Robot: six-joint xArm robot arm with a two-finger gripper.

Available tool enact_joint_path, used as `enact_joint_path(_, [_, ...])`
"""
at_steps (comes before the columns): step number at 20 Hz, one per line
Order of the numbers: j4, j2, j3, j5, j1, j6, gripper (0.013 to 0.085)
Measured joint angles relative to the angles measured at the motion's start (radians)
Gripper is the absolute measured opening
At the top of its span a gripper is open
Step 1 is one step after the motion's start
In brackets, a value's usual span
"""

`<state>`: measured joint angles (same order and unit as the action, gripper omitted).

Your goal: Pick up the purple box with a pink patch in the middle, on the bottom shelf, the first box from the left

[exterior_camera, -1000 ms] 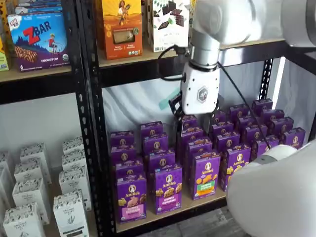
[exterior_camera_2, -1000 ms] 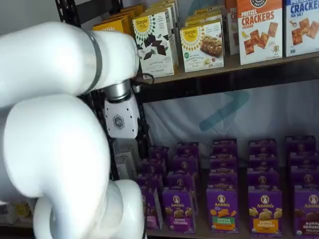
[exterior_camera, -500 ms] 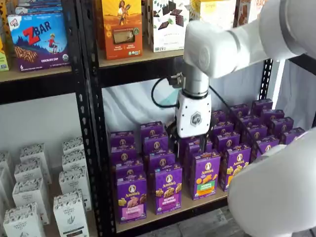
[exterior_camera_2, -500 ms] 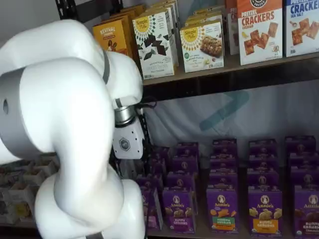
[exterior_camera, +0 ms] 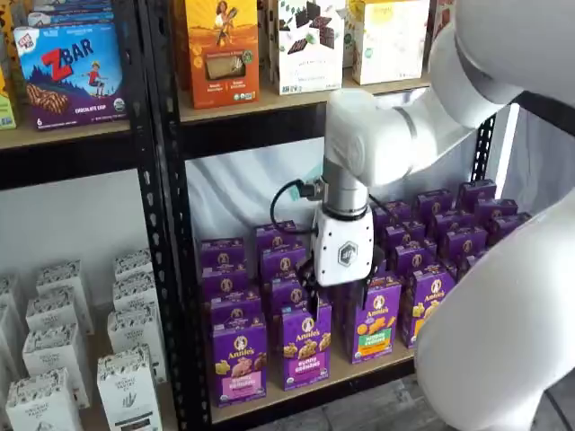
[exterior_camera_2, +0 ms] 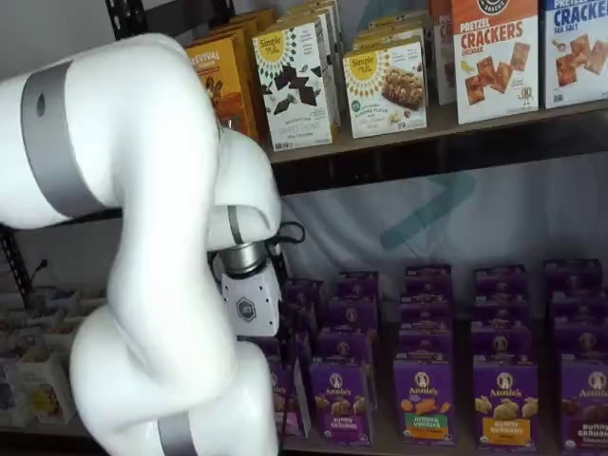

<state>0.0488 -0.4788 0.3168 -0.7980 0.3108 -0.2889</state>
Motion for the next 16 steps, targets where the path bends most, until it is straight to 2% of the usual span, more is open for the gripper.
enact_joint_path(3, [-0.005, 0.074, -0.016, 0.094, 0.005, -0.005, 0.0850])
enact_joint_path(7, [-0.009, 0.152, -0.023, 0.176, 0.008, -0.007, 0.0850])
enact_joint_path(16, [0.066, 0.353, 0.026, 0.322, 0.016, 0.057, 0.0850])
